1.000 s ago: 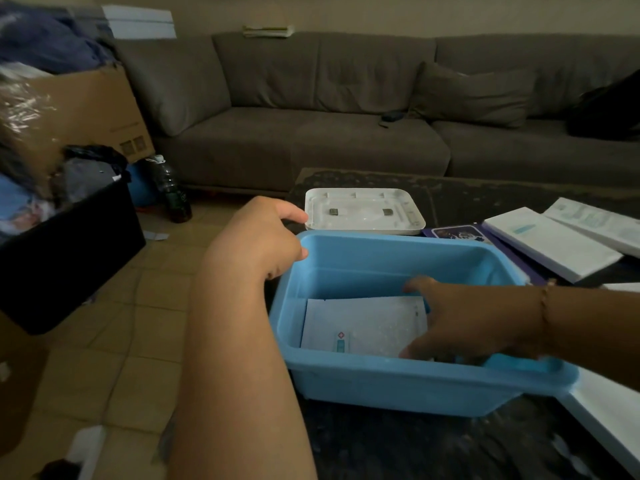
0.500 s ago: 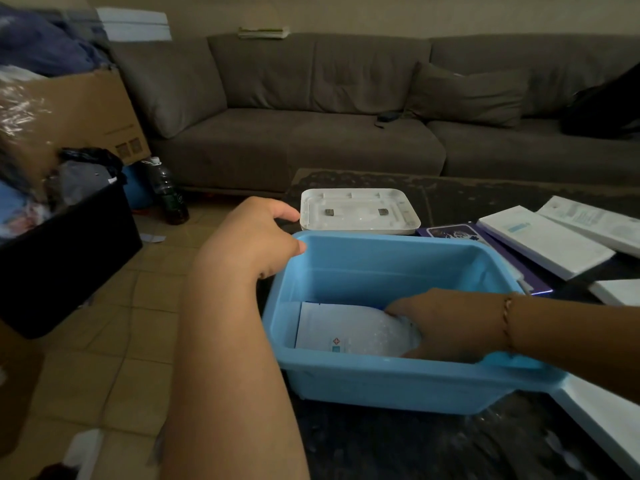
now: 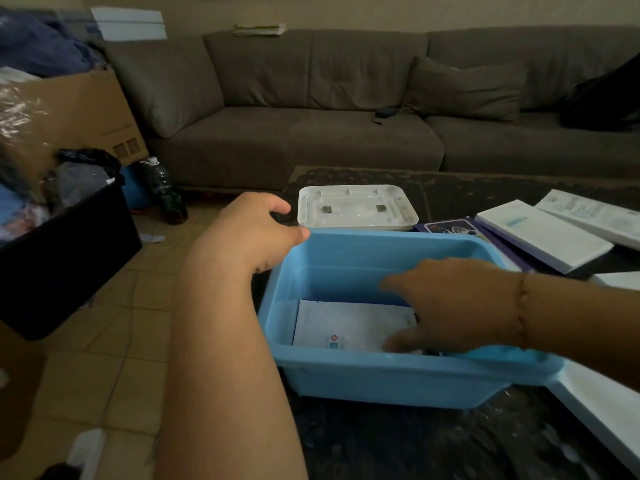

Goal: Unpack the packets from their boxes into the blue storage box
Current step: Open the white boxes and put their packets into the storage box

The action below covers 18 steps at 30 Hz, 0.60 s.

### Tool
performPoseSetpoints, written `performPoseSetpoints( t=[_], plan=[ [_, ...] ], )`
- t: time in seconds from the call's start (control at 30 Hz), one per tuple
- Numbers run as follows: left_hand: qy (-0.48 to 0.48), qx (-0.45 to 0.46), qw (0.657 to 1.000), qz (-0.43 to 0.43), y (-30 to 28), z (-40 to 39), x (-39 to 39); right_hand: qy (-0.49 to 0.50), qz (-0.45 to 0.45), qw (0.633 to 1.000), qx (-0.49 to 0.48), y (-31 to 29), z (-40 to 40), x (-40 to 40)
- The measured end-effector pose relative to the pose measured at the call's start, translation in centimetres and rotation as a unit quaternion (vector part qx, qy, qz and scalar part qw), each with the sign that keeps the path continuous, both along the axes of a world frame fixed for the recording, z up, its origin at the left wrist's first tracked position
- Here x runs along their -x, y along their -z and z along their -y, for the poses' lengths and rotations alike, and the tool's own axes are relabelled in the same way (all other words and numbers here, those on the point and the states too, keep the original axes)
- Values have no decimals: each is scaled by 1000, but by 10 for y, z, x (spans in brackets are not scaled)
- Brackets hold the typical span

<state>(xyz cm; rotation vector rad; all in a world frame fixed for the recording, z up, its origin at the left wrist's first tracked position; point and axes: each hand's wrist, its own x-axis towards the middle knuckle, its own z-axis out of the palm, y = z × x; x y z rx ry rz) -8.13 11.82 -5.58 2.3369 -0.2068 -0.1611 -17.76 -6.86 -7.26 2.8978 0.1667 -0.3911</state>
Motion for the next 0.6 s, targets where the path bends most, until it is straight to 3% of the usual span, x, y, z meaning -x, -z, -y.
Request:
performPoseSetpoints(
  t=[0.13,0.3,0.43,0.6],
  plan=[
    [-20,15,994,108,-16,7,12,37,69,977,-197,-32,12,18],
    [76,73,948,300,-47,58,57,76,289,868,-396,-42,50,72],
    [232,107,902,349,-56,112,111,136,414,798,-417,-24,91,126],
    [363,88,849,374,-26,171,174,220,493,717,-441,-4,132,184]
  ],
)
